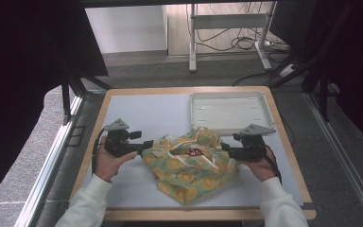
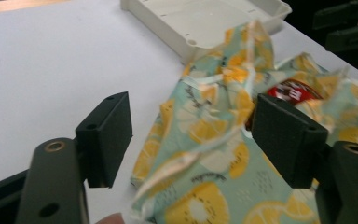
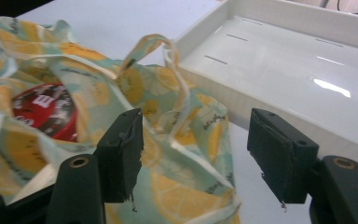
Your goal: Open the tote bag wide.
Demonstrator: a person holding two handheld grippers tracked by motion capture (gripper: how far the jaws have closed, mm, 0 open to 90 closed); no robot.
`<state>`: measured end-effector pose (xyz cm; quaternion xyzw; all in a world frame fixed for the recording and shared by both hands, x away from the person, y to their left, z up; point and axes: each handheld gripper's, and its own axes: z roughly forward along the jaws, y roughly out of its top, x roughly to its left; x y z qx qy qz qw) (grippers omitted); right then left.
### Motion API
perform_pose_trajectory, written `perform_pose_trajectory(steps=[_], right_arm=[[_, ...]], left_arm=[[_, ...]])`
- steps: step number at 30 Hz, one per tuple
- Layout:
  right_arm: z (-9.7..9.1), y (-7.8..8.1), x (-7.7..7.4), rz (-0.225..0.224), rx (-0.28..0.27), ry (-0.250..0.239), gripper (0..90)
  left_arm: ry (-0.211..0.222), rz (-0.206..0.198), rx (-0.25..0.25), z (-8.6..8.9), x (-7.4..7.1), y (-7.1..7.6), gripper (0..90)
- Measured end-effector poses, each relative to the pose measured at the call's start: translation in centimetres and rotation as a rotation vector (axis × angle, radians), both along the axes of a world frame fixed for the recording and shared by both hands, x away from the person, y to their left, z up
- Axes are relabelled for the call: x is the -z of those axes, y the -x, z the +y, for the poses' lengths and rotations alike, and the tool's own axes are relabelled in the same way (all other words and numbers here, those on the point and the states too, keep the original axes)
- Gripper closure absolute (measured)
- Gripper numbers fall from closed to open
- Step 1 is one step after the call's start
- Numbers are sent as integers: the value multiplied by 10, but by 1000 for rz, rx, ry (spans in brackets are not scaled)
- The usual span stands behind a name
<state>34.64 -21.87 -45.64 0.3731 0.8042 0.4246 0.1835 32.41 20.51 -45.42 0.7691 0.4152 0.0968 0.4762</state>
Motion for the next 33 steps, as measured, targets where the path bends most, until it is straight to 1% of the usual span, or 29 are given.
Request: perform_pose_trajectory(steps=[2,4,5,6,7,8,9,10,12,13,14,15,16,17,18,21,23,27,28,29,32,33], right_arm=[[1,4,-1,-5,-10,1,354],[1,9,-3,-7,-19,-3,355],[1,9,-3,-7,-19,-3,355],[2,12,-3,-7,-25,-5,354],[2,17,-5,-12,-36,-6,353],[2,20,-6,-12,-42,-8,353],[2,20,-6,-12,-42,-8,353],[2,26,-8,-13,-53,-17,351],[2,31,-9,-13,-66,-20,347],[2,31,-9,-13,-66,-20,347],[3,39,-9,-10,-80,-23,342],[3,39,-9,-10,-80,-23,342],[3,45,-10,-5,-87,-27,336],[3,47,-10,-1,-91,-27,333],[3,50,-9,1,-97,-28,331],[5,57,-9,12,-117,-34,324],[7,62,-7,19,-133,-32,316],[18,67,-3,35,-165,-7,283],[22,68,-2,33,-173,4,273],[22,68,-2,33,-173,4,273],[32,68,3,41,-187,39,267],[35,67,6,41,-184,65,272]], left_arm=[[-6,-8,16,-1,-1,7,342],[-13,-16,46,-3,-1,15,375],[-16,-18,59,-4,-2,18,375],[-18,-24,65,-6,-3,21,387],[-20,-28,86,-11,-5,26,414],[-29,-31,93,-14,-5,28,422],[-29,-31,93,-14,-5,28,428],[-54,-34,102,-20,-5,32,432],[-62,-30,111,-23,-4,33,434],[-68,-24,117,-25,-2,35,434],[-78,-19,122,-28,1,36,434],[-81,-13,126,-29,2,37,434],[-87,-2,131,-31,6,37,430],[-87,-2,131,-31,6,37,428],[-89,8,130,-33,9,38,425],[-91,9,131,-33,10,38,417],[-87,16,122,-32,12,37,415],[-92,24,119,-31,14,35,412],[-93,25,120,-31,14,35,412],[-93,25,120,-31,14,35,412],[-92,33,120,-32,15,35,410],[-92,36,121,-33,16,35,410]])
